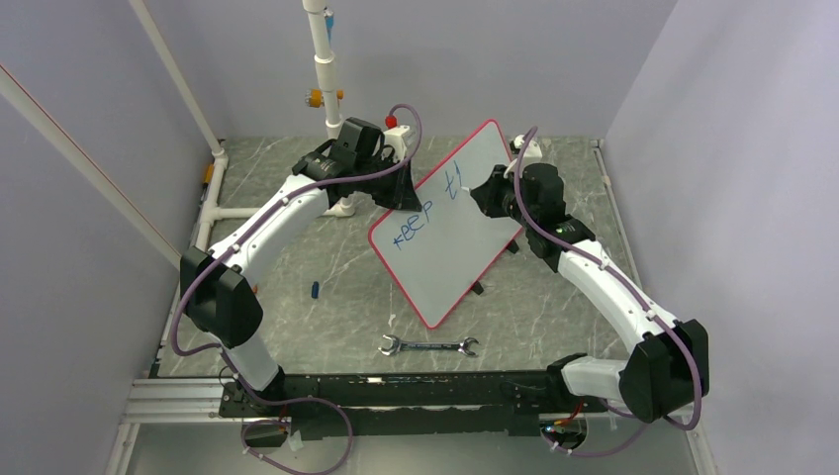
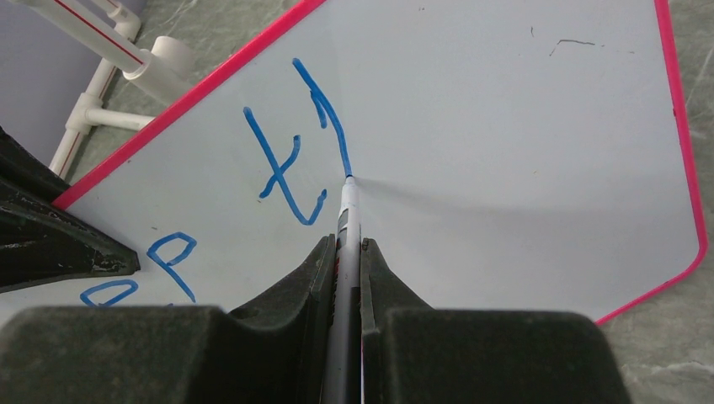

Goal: Write a sentence on the whiteboard

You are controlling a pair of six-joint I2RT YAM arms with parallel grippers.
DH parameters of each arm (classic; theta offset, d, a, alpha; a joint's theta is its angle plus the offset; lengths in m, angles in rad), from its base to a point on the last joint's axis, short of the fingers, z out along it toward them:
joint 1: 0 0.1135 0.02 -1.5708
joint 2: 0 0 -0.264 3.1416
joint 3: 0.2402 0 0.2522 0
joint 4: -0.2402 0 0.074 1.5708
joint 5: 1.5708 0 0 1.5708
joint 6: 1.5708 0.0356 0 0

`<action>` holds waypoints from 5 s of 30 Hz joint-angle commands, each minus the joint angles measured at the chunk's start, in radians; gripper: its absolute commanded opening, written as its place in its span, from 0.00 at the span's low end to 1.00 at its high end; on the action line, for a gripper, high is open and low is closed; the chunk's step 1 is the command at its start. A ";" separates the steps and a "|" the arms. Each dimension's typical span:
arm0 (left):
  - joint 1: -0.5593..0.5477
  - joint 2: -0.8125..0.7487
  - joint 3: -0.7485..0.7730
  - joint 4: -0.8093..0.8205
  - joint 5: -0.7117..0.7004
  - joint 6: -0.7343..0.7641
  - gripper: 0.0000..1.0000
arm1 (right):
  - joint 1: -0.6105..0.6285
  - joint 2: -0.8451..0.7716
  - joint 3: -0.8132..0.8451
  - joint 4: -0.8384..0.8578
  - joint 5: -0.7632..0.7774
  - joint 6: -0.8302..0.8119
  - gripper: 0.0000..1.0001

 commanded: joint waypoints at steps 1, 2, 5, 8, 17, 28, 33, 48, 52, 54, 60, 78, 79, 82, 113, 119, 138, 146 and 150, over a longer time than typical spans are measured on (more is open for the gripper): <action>-0.009 -0.002 0.023 0.003 -0.086 0.140 0.00 | 0.003 -0.018 0.008 0.003 -0.023 0.013 0.00; -0.010 -0.002 0.023 0.002 -0.086 0.140 0.00 | 0.003 -0.017 0.015 0.002 -0.022 0.013 0.00; -0.010 -0.001 0.023 0.003 -0.086 0.140 0.00 | 0.003 -0.005 0.036 -0.001 -0.018 0.010 0.00; -0.009 -0.002 0.023 0.003 -0.085 0.140 0.00 | 0.002 0.006 0.063 -0.005 -0.009 0.005 0.00; -0.009 -0.002 0.024 -0.001 -0.086 0.142 0.00 | 0.004 0.052 0.130 0.002 0.002 0.004 0.00; -0.009 -0.001 0.024 -0.001 -0.088 0.144 0.00 | 0.001 0.101 0.190 0.005 0.028 0.003 0.00; -0.009 0.000 0.025 0.000 -0.089 0.144 0.00 | -0.001 0.101 0.188 -0.003 0.038 0.000 0.00; -0.010 -0.003 0.024 0.000 -0.089 0.144 0.00 | -0.006 0.065 0.105 -0.019 0.030 0.008 0.00; -0.010 -0.003 0.024 -0.001 -0.089 0.144 0.00 | -0.006 0.053 0.084 -0.020 0.019 0.011 0.00; -0.009 -0.003 0.024 0.000 -0.089 0.144 0.00 | -0.006 0.047 0.070 -0.020 0.016 0.013 0.00; -0.010 -0.002 0.024 0.000 -0.089 0.143 0.00 | -0.006 0.023 0.034 -0.031 0.031 0.003 0.00; -0.009 0.003 0.024 0.000 -0.089 0.143 0.00 | -0.014 -0.041 0.139 -0.095 0.141 -0.063 0.00; -0.009 0.003 0.024 -0.001 -0.090 0.144 0.00 | -0.015 -0.032 0.144 -0.091 0.136 -0.059 0.00; -0.011 0.002 0.023 -0.001 -0.091 0.145 0.00 | -0.017 -0.006 0.163 -0.077 0.118 -0.050 0.00; -0.020 -0.001 0.024 -0.001 -0.086 0.144 0.00 | -0.048 0.132 0.182 -0.006 0.019 -0.003 0.00; -0.023 0.000 0.024 0.000 -0.086 0.143 0.00 | -0.056 0.146 0.198 -0.009 0.026 -0.009 0.00; -0.027 0.003 0.024 -0.002 -0.095 0.144 0.00 | -0.052 0.150 0.213 -0.021 -0.050 0.006 0.00; -0.028 0.002 0.024 -0.002 -0.098 0.144 0.00 | -0.042 0.126 0.148 -0.018 -0.063 0.015 0.00; -0.028 0.000 0.023 0.000 -0.100 0.144 0.00 | -0.039 0.109 0.109 -0.017 -0.067 0.019 0.00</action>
